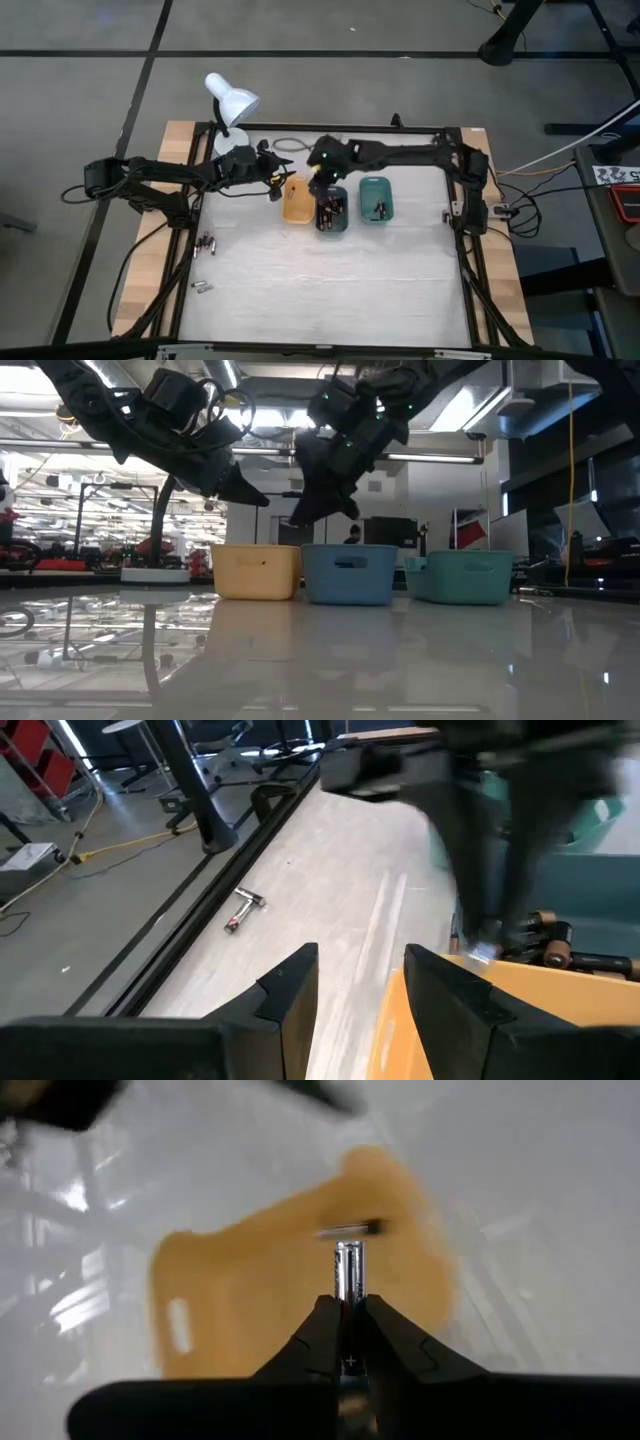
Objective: Sort batteries
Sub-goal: Put the silver battery into the yellow bin
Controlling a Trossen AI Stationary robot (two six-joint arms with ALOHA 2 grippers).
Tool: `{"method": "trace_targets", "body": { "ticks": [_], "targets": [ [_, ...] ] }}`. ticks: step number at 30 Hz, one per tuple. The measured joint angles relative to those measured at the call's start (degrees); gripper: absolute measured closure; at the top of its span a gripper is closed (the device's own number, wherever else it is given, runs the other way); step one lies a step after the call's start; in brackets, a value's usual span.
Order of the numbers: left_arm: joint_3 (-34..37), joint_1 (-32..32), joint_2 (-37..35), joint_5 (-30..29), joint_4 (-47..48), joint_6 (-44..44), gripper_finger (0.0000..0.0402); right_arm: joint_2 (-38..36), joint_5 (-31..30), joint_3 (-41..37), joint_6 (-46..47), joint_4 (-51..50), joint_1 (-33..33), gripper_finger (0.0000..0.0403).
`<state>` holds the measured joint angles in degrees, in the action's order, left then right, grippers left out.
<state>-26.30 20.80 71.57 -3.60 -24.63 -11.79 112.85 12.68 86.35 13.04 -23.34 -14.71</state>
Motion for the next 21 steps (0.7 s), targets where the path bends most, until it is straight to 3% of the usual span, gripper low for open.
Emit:
{"method": "trace_targets", "body": {
  "ticks": [10,21],
  "targets": [
    [0.0,-0.5,0.0,0.0,-1.5,1.9,0.0261,5.0,-1.8,0.0,0.1,6.9,2.5,0.0352],
    [0.0,-1.0,0.0,0.0,-1.4,1.0,0.0261,5.1,-2.1,0.0,-1.2,6.3,2.3,0.0237]
  ]
}}
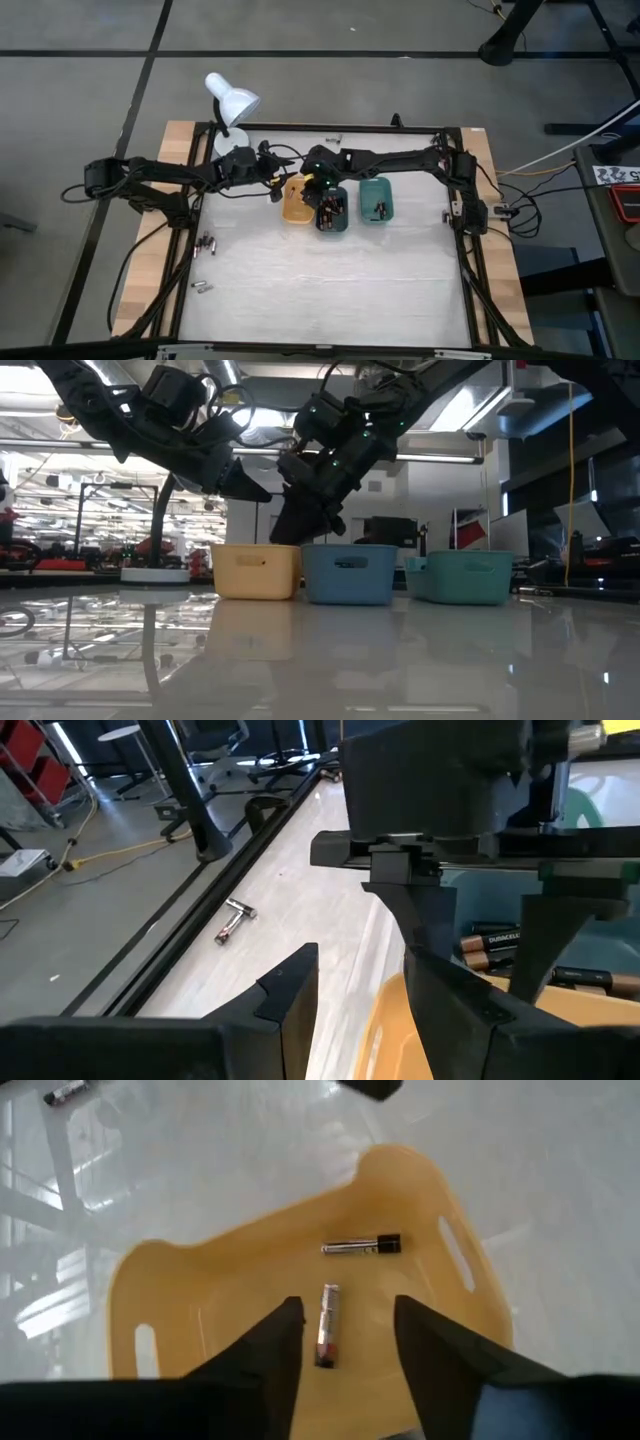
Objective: Sort batteries
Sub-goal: Put the silver battery into the yellow bin
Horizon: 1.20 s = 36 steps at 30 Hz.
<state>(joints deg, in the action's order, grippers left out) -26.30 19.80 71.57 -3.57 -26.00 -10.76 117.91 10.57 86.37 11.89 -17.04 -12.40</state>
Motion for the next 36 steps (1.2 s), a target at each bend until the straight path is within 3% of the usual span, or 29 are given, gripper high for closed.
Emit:
{"method": "trace_targets", "body": {
  "ticks": [5,14,16,20,27,30,33,36],
  "targets": [
    [0.0,0.0,0.0,0.0,0.1,-0.1,0.0261,-2.0,-0.4,0.0,-3.3,-1.4,-0.4,0.022],
    [0.0,-0.1,0.0,0.0,0.0,2.6,0.0261,-13.1,-9.9,-0.8,-10.8,-13.0,-2.4,0.023],
    [-0.6,-0.5,0.6,0.0,0.2,3.7,0.0261,-16.4,-10.5,-4.6,-11.5,-13.8,-3.7,0.023],
    [-5.0,-1.8,3.9,0.0,0.7,4.1,0.0261,-24.4,-10.0,-18.0,-10.7,-5.1,-7.1,0.023],
    [-26.9,1.7,15.8,0.9,21.9,-4.4,0.0261,-39.5,-8.6,-39.6,-5.8,14.6,-11.9,0.023],
    [-37.6,5.6,22.4,6.3,30.7,-8.2,0.0261,-44.6,-8.5,-46.5,-4.8,20.7,-12.1,0.023],
    [-48.4,9.5,29.4,11.9,37.4,-11.0,0.0261,-48.6,-8.7,-49.3,-5.8,20.2,-13.1,0.023],
    [-59.5,12.5,37.2,13.8,45.6,-14.2,0.0261,-52.8,-8.7,-49.4,-5.9,18.0,-14.2,0.023]
  ]
}}
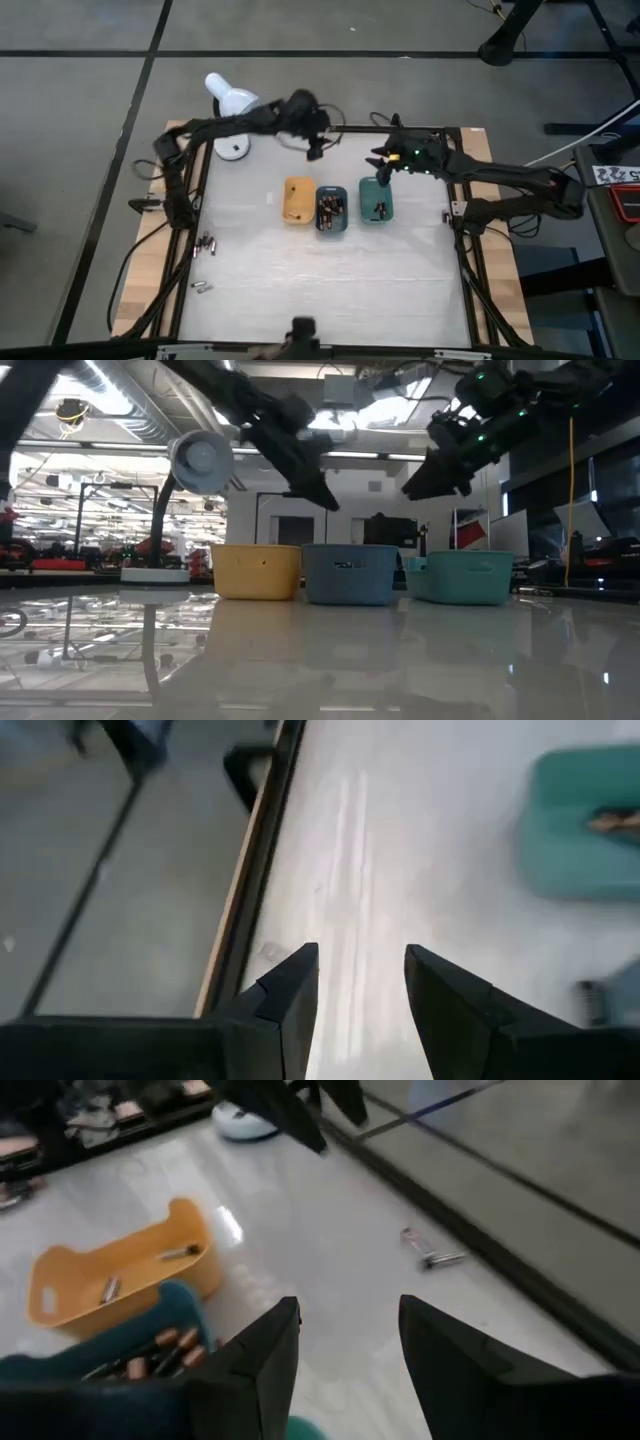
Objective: Sort batteries
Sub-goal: Put the silver battery into the yellow bin
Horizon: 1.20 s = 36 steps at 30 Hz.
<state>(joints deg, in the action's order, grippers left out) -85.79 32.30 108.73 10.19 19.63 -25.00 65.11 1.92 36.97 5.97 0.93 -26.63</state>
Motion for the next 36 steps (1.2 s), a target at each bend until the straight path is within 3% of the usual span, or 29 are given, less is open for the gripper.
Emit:
{"method": "trace_targets", "body": {
  "ticks": [7,12,36],
  "targets": [
    [-22.7,4.3,18.7,4.0,19.4,-7.5,0.0261,-5.0,0.2,0.0,-0.9,-3.7,0.0,0.023],
    [-32.3,6.4,26.8,6.8,25.3,-10.2,0.0261,-5.2,0.2,-0.1,-1.5,-5.1,0.0,0.023],
    [-34.0,6.2,33.0,0.9,24.8,-15.4,0.0261,-5.1,0.1,-0.1,-2.9,-4.9,0.0,0.023]
  ]
}}
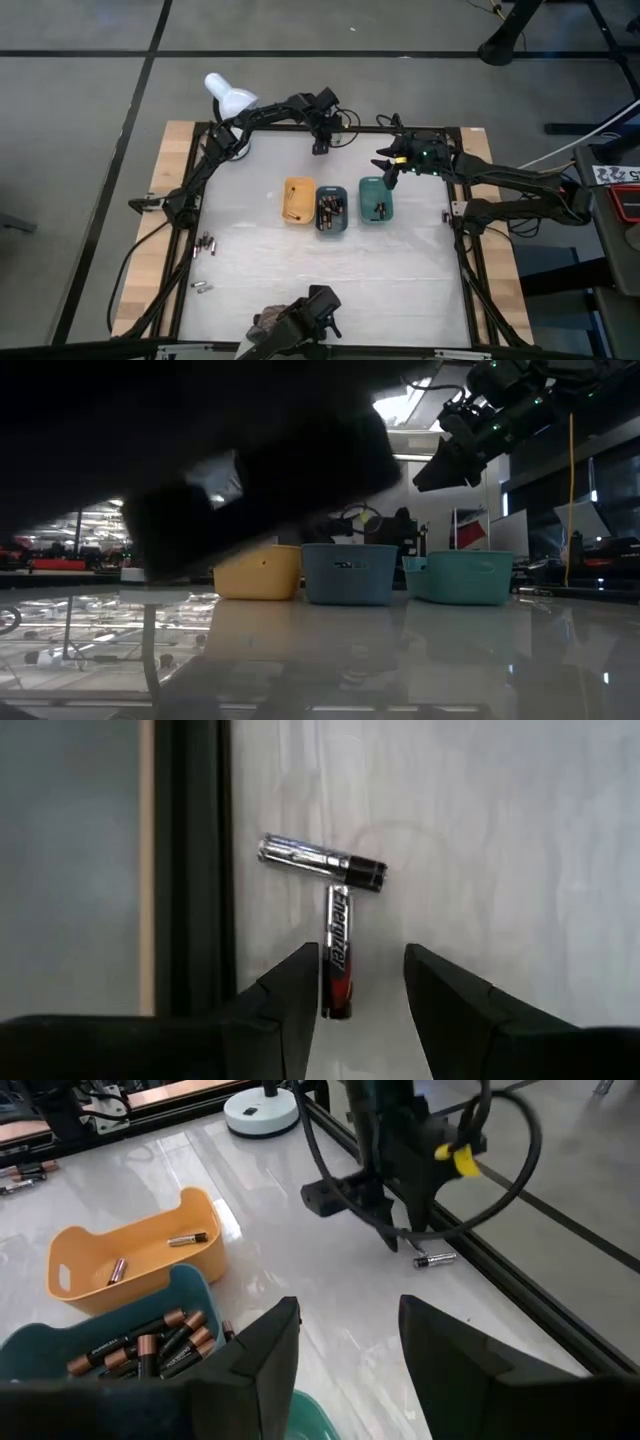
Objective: Sort batteries
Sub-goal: Put the silver battery into the yellow bin
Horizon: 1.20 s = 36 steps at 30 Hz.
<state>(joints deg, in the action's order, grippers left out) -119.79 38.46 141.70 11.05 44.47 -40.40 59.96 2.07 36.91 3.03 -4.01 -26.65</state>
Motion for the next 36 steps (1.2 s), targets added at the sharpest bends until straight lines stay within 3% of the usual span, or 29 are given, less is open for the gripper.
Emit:
{"method": "trace_targets", "body": {
  "ticks": [7,16,22,27,33,36],
  "targets": [
    [-0.1,0.3,0.6,0.6,0.1,1.7,0.0276,0.0,0.0,0.0,0.1,0.1,0.0,0.023],
    [-0.1,0.3,0.6,0.3,0.3,2.3,0.0385,0.0,0.0,0.0,0.1,0.1,0.0,0.023],
    [0.0,0.2,-0.2,-2.2,1.3,2.9,0.0376,0.0,0.0,0.0,0.1,0.0,0.0,0.023],
    [0.2,0.0,-5.7,-3.3,6.0,2.9,0.0381,0.0,0.0,0.0,-0.1,0.0,0.0,0.023],
    [0.1,-2.1,-12.5,-2.4,17.0,6.0,0.038,0.0,0.0,0.0,-0.4,-0.4,0.0,0.023],
    [0.6,-3.7,-15.8,0.8,23.3,7.7,0.0376,0.0,0.0,0.0,-0.5,-0.5,0.0,0.023]
  ]
}}
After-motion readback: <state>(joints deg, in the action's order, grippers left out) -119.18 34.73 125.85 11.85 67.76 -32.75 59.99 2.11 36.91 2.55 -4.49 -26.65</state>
